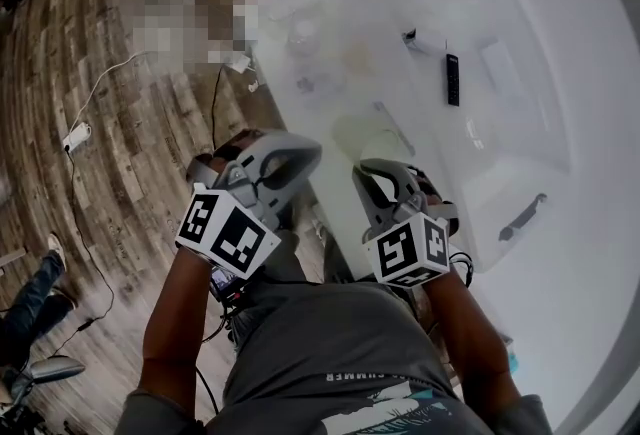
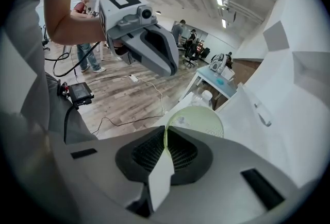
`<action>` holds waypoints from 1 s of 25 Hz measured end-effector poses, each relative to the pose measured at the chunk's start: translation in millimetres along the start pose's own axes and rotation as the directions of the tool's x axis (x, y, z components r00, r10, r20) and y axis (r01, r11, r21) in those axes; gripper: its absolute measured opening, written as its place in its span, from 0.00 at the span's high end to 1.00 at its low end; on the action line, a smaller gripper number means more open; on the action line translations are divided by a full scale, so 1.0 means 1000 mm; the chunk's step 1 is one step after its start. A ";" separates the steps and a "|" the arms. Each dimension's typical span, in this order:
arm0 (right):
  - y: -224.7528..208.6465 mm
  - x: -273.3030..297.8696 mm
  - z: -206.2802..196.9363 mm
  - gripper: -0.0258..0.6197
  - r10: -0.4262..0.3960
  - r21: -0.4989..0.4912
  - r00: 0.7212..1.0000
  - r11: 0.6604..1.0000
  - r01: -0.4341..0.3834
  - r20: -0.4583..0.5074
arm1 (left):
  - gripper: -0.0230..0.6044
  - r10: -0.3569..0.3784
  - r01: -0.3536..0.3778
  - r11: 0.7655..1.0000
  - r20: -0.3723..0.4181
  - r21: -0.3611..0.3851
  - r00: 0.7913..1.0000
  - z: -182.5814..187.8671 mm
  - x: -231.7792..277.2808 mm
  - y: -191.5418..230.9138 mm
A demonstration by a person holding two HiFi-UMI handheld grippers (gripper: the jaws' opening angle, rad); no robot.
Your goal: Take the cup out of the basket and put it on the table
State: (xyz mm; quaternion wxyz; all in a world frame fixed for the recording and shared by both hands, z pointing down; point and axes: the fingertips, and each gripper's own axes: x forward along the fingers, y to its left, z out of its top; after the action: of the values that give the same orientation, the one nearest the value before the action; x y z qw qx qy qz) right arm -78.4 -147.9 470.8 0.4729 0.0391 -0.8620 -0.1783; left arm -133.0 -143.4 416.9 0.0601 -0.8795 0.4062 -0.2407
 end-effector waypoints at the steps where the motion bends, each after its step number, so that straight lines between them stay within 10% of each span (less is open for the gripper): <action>1: 0.003 0.007 -0.005 0.92 0.012 0.005 1.000 1.000 -0.012 -0.013 | 0.95 -0.001 0.001 1.000 -0.003 -0.007 1.000 -0.004 0.000 -0.001; 25: 0.064 0.100 -0.089 0.92 0.267 0.059 0.917 0.963 -0.262 -0.298 | 0.95 -0.048 0.042 0.994 -0.059 -0.103 0.997 -0.053 0.010 -0.029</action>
State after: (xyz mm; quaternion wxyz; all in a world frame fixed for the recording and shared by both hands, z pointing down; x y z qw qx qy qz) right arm -52.7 -135.4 616.8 0.6187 -0.0466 -0.7782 -0.0969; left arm -132.8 -127.2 476.3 -0.0025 -0.8825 0.3998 -0.2478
